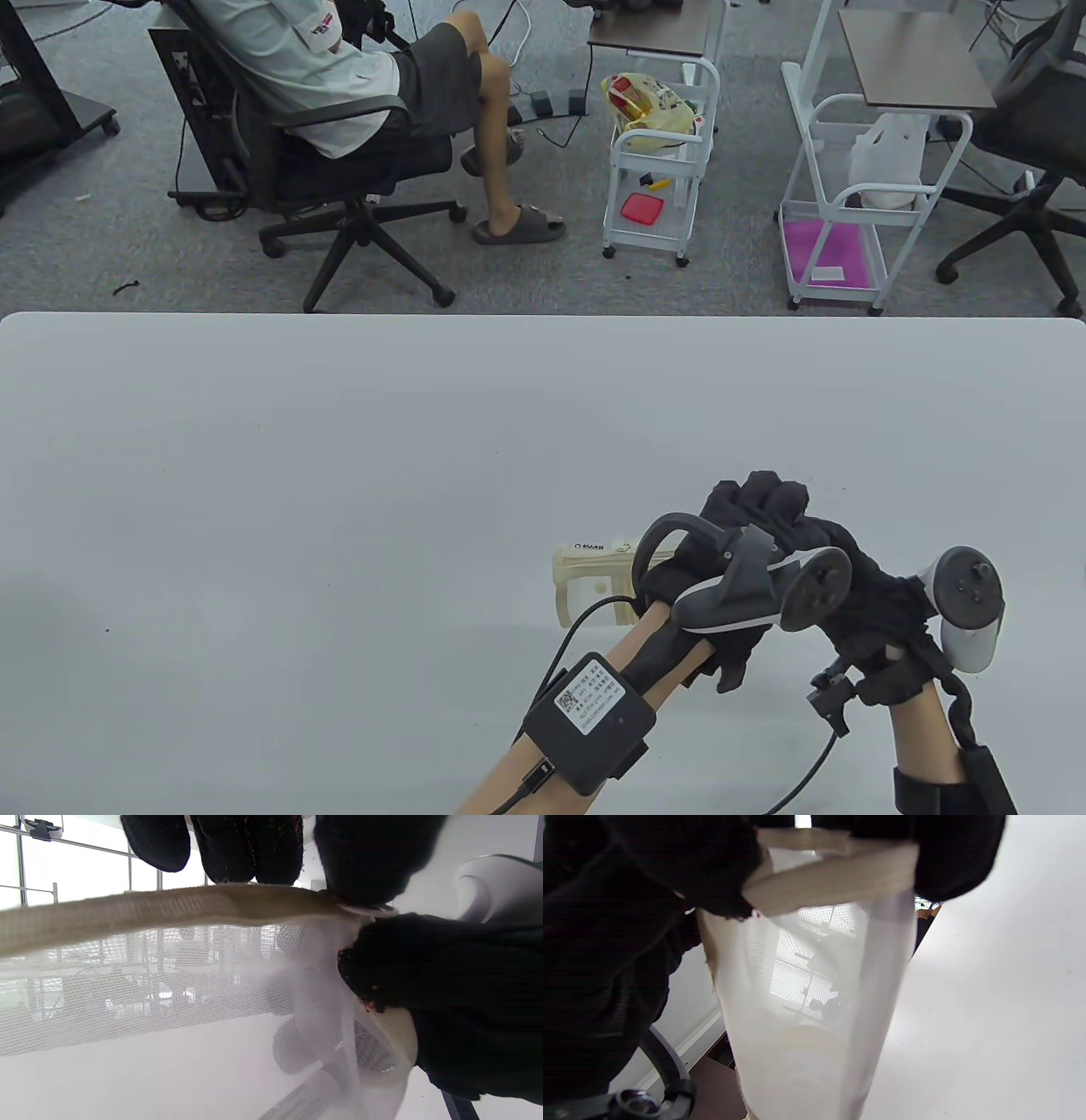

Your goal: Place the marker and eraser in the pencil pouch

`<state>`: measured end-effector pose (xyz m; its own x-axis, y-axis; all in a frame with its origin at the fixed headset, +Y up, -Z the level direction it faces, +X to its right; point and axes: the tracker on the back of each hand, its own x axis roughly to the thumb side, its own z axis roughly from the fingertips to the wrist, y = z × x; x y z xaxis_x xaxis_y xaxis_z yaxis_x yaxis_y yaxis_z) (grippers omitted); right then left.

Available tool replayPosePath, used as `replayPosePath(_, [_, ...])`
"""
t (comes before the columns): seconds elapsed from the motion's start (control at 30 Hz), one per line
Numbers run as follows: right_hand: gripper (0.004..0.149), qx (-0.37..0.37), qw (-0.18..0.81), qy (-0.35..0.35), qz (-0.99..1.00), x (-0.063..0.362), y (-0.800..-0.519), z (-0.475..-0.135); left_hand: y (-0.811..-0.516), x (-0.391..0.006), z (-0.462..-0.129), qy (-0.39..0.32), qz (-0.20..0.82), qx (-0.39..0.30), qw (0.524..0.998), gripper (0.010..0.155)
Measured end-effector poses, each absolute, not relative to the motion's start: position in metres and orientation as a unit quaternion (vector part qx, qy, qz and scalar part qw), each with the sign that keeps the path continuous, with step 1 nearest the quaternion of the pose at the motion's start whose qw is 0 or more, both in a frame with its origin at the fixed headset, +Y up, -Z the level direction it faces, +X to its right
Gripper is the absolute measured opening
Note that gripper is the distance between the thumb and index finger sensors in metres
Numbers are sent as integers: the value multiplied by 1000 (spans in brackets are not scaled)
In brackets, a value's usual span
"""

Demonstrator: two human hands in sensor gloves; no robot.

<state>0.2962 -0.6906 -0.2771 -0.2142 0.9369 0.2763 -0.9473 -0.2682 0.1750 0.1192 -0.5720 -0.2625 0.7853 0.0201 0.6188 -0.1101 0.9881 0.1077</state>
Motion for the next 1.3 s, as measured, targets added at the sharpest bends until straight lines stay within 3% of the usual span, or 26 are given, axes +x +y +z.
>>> replayPosePath(0.2, [62,161,612,-22,774,296,-691,-277,-572,120,-256,-338,-1,86,937,41])
replayPosePath(0.3, [58,171,602,-18,780,293,-690,-276,-576,124,-255,-336,-32,90,937,55])
replayPosePath(0.47, [57,177,604,-2,777,287,-692,-276,-579,126,-256,-350,-44,104,930,43])
replayPosePath(0.73, [57,173,596,-2,784,289,-693,-277,-575,121,-257,-352,-28,114,929,44])
replayPosePath(1.0, [57,170,632,-7,756,299,-694,-279,-562,86,-254,-337,-67,124,931,42])
replayPosePath(1.3, [57,163,651,-5,741,304,-698,-282,-563,7,-256,-281,-95,144,944,41])
